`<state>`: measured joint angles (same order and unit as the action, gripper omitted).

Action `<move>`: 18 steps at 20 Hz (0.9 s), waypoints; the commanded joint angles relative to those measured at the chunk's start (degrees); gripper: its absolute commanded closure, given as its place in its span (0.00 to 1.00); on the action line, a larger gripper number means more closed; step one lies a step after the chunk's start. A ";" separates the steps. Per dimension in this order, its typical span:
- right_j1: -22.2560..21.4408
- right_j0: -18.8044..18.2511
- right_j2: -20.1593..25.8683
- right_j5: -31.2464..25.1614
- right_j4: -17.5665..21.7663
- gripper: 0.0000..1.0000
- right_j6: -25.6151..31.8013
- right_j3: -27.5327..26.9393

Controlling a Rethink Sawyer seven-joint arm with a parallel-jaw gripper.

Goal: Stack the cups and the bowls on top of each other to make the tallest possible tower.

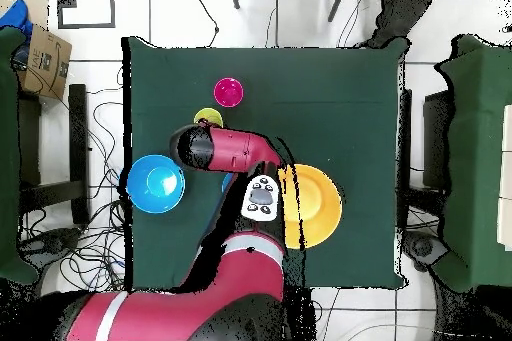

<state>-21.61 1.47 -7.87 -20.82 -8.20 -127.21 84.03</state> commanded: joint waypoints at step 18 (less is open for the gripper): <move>10.15 3.07 -1.18 4.48 2.68 0.00 -3.79 -7.16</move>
<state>-15.61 4.07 -11.48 -19.78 -8.24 -127.21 79.31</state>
